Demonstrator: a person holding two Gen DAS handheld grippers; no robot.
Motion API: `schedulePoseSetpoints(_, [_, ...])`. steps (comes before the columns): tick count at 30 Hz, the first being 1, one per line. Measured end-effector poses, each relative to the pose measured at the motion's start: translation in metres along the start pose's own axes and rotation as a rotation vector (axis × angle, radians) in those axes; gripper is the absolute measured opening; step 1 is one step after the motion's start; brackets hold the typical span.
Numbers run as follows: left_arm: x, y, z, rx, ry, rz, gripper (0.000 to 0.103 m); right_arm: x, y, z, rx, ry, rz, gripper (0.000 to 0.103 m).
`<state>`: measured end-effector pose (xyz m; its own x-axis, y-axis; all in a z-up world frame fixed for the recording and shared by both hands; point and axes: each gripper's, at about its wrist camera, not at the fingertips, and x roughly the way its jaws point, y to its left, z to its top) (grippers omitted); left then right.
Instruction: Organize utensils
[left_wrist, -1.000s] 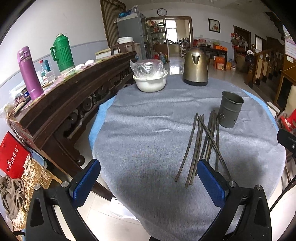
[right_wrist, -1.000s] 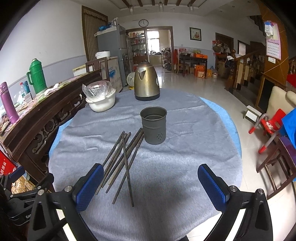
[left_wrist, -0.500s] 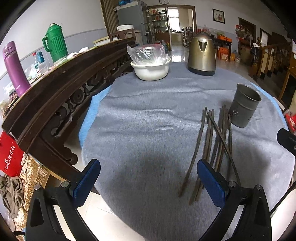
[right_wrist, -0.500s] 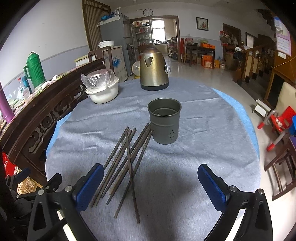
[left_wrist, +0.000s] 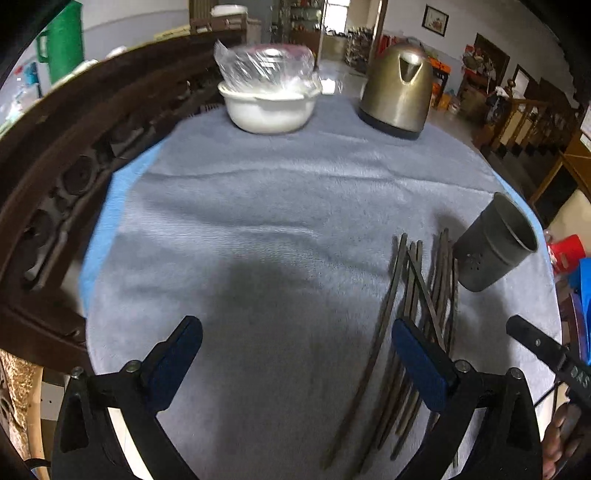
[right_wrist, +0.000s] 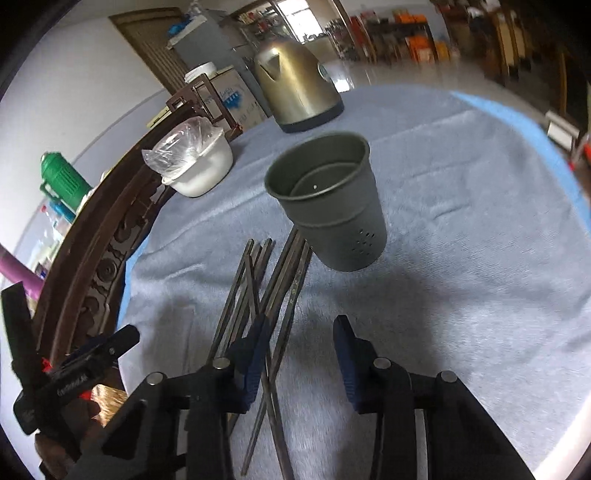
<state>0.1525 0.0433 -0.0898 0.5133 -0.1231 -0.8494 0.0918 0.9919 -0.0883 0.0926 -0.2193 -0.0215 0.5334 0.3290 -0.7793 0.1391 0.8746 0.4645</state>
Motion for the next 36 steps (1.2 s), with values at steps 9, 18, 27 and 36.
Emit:
schedulePoseSetpoints(9, [0.036, -0.016, 0.005, 0.063, 0.119, -0.076, 0.065, 0.04, 0.024, -0.005, -0.097, 0.08, 0.061, 0.026])
schedulePoseSetpoints(18, [0.043, -0.018, -0.003, 0.112, 0.176, -0.124, 0.05, 0.07, 0.034, -0.007, -0.145, 0.168, 0.048, 0.015])
schedulePoseSetpoints(27, [0.052, -0.032, 0.004, 0.156, 0.235, -0.185, 0.037, 0.073, 0.036, -0.013, -0.172, 0.194, 0.008, 0.008])
schedulePoseSetpoints(36, [0.072, -0.051, 0.017, 0.188, 0.282, -0.212, 0.031, 0.042, 0.018, -0.007, -0.117, 0.148, 0.06, 0.008])
